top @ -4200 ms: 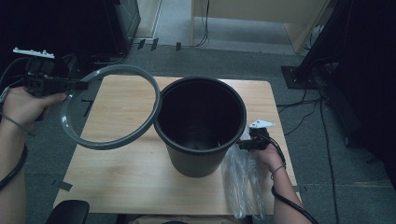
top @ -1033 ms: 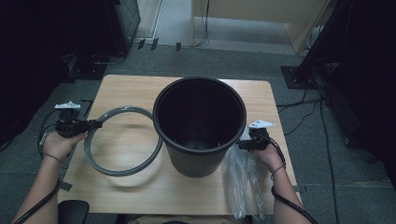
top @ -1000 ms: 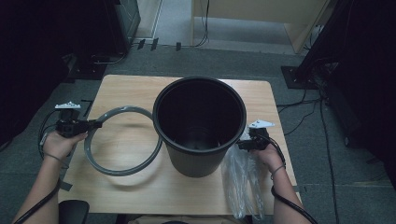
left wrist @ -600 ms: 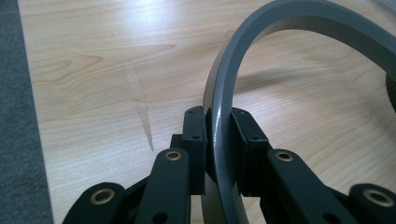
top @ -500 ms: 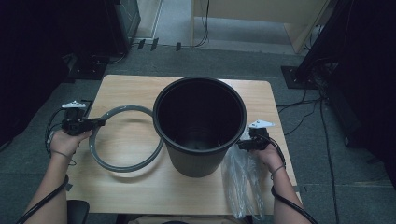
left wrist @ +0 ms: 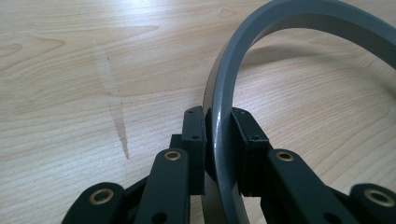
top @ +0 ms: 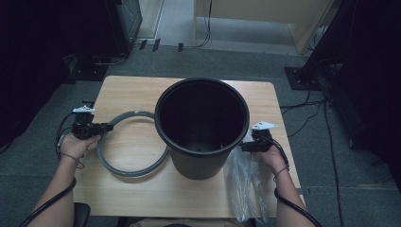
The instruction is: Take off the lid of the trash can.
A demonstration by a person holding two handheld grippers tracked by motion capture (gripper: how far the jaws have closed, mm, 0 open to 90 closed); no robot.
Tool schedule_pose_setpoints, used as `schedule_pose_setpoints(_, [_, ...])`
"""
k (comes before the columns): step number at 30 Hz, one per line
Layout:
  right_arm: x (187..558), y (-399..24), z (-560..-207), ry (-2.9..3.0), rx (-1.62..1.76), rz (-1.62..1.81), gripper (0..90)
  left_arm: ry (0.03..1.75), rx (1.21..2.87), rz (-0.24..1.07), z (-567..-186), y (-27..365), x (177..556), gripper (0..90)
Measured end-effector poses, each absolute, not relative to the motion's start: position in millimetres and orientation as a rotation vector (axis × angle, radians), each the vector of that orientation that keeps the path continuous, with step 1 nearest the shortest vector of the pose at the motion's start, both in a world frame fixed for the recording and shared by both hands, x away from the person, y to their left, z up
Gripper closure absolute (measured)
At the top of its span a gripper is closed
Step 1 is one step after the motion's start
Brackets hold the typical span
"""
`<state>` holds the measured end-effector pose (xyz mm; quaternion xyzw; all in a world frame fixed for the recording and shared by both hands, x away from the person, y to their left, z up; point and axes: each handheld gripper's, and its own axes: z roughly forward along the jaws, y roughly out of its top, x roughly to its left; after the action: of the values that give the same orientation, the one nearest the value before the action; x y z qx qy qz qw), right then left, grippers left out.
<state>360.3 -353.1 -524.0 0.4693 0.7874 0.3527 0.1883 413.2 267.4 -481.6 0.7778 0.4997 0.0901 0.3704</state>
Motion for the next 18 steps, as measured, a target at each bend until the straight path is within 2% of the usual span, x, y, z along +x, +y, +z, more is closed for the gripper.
schedule_pose_setpoints(18, [361, -353, -524, 2.219, 1.314, 0.996, 10.3, 1.295, 2.024, 0.219, -501, 265, 417, 74.3])
